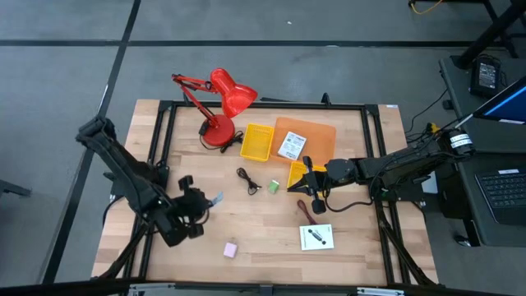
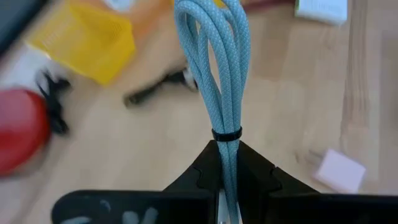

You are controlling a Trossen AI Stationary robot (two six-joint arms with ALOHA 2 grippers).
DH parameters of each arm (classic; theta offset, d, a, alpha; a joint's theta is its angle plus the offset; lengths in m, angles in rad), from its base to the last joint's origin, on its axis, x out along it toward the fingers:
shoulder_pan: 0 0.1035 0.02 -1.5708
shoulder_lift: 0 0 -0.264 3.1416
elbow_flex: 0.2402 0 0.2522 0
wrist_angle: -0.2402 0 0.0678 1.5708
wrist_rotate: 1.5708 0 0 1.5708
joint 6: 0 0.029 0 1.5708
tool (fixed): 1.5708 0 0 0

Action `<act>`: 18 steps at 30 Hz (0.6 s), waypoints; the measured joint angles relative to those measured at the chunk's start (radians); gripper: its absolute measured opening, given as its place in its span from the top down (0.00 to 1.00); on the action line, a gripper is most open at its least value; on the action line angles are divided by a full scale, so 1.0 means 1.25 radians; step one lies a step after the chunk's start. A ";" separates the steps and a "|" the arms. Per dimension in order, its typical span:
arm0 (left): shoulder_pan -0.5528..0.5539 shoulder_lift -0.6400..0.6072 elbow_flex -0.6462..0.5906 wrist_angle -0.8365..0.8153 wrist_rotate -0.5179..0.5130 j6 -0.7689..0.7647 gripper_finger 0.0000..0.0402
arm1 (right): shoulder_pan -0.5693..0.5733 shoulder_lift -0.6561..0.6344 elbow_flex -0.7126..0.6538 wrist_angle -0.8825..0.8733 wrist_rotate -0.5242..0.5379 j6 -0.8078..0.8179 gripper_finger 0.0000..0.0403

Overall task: Pick and place items into bin
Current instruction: Put the blue cable into the left yellow basket

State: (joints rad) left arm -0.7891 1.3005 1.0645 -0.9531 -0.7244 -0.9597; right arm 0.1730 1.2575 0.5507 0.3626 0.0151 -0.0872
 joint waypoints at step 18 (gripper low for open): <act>0.135 -0.123 -0.250 0.498 0.110 0.454 0.95 | 0.000 0.000 0.000 0.001 0.000 0.001 1.00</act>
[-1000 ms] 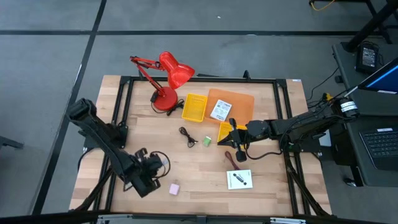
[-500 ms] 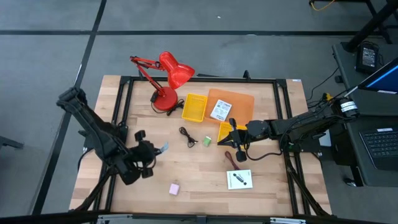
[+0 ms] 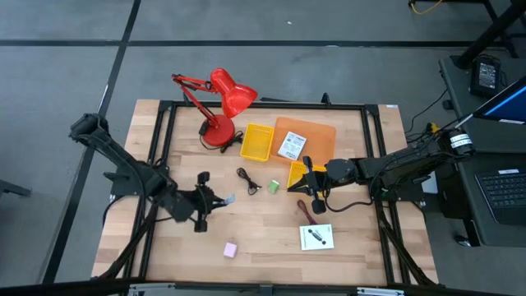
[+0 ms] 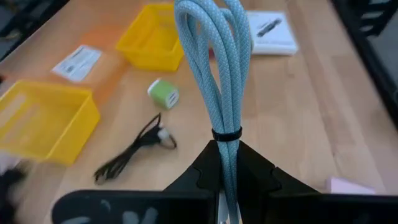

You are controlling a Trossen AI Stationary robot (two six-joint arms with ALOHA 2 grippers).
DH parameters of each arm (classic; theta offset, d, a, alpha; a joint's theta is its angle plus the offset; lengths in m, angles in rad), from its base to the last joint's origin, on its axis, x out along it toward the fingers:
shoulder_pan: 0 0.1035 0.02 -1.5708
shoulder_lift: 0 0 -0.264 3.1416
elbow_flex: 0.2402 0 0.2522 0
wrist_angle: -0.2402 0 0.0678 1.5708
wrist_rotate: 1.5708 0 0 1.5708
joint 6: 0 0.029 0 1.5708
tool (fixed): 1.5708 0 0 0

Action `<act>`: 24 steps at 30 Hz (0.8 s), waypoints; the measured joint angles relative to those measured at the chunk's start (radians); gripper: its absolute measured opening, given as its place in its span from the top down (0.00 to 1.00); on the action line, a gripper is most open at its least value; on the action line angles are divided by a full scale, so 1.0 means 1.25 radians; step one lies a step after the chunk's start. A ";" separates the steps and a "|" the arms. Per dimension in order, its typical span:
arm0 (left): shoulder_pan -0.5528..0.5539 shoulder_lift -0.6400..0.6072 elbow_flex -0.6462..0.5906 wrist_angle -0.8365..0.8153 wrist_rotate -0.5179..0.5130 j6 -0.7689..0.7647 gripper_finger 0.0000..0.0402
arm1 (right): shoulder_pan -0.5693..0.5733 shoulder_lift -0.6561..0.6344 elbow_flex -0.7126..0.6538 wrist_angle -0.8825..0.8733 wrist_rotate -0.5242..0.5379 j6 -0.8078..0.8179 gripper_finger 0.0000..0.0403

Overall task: Pick and place items into bin
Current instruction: Put the blue cable into the left yellow basket

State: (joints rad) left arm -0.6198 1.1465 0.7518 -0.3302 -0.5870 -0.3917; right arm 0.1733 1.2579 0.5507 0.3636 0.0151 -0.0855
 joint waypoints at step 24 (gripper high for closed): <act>0.289 -0.029 -0.189 0.505 0.411 0.483 0.95 | -0.001 0.000 0.000 0.024 0.001 0.001 1.00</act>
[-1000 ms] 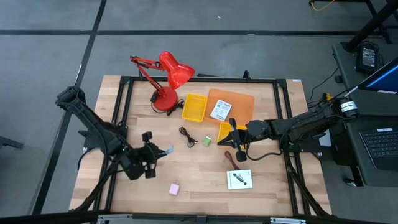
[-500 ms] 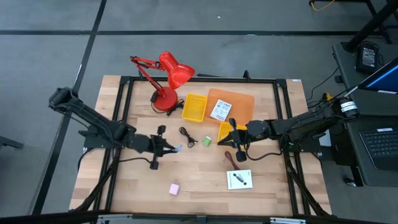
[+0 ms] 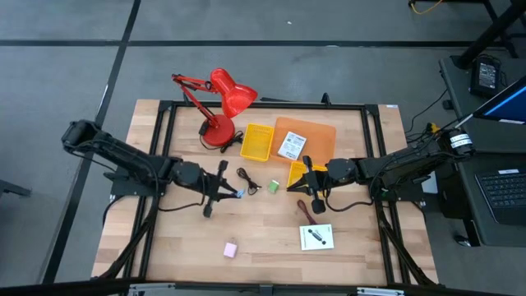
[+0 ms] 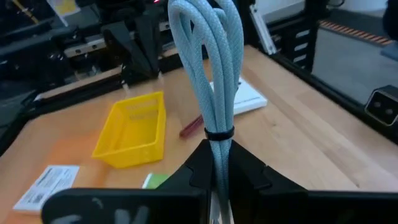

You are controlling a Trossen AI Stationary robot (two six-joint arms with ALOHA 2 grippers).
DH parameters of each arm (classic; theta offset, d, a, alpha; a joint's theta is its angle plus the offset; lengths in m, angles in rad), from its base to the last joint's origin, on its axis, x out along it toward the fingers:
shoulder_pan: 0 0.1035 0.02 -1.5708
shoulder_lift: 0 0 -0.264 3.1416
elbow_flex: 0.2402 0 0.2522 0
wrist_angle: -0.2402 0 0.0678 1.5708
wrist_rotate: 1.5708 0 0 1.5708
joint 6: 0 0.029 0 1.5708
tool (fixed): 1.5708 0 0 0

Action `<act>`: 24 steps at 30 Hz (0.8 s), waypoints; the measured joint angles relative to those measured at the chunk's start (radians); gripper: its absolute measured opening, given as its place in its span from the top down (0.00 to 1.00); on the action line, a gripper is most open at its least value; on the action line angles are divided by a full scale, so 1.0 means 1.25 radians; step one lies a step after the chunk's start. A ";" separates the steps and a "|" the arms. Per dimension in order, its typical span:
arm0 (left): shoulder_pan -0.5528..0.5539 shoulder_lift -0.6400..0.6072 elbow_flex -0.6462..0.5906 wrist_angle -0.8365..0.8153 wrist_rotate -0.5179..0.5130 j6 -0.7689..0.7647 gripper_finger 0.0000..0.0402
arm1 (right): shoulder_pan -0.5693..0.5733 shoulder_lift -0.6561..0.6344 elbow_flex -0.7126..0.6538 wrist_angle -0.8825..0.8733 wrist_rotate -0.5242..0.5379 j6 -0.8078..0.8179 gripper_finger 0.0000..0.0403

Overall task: Pick and place items into bin
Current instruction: Put the blue cable into the left yellow basket

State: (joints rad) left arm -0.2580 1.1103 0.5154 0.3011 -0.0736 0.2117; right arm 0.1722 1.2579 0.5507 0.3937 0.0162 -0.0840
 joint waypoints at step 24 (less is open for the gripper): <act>0.014 0.000 0.000 0.021 -0.156 0.013 0.95 | 0.000 0.000 0.000 -0.001 0.000 0.021 1.00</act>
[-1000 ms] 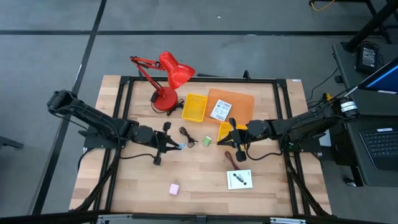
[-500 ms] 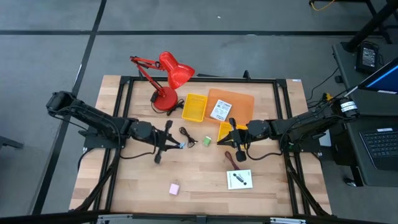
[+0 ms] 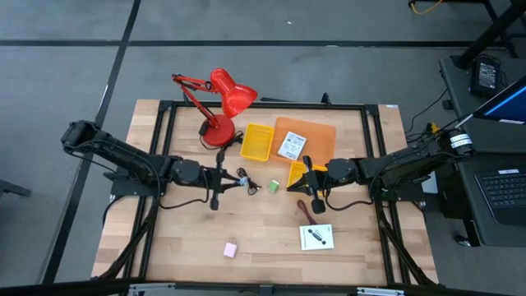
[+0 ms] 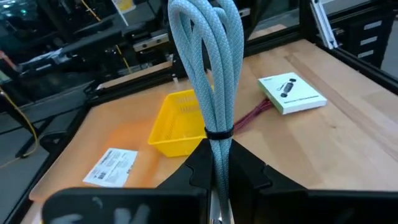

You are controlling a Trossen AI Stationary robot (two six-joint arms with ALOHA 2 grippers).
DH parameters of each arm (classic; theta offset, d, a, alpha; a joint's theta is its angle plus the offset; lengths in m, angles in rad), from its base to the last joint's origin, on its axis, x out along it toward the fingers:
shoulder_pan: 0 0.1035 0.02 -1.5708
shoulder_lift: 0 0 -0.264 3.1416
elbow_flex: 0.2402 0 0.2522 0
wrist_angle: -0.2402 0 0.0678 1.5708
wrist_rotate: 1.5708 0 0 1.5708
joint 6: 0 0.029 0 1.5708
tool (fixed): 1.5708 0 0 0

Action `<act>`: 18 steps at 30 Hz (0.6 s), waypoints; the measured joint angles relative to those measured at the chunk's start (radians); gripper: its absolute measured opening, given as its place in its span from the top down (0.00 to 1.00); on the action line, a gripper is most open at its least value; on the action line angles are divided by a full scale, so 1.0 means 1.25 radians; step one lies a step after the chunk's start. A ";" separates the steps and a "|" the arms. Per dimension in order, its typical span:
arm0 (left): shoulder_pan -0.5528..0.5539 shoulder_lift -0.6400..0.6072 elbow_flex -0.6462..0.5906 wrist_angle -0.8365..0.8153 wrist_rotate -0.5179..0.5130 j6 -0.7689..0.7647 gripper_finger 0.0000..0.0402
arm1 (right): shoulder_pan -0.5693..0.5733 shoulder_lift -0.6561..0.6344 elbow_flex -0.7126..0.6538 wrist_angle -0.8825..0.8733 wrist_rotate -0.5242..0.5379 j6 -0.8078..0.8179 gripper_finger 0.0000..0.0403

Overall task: Pick and place items into bin
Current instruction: Put the blue cable into the left yellow basket

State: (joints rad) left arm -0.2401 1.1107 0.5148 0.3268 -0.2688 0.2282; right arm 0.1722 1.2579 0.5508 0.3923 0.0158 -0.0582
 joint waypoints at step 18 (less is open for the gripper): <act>0.048 0.167 0.031 0.030 -0.206 -0.247 0.95 | 0.000 0.000 0.000 0.005 0.059 -0.024 1.00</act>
State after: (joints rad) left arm -0.1802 1.3199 0.5531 0.3646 -0.5260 -0.0807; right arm 0.1722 1.2579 0.5510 0.3988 0.0895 -0.0883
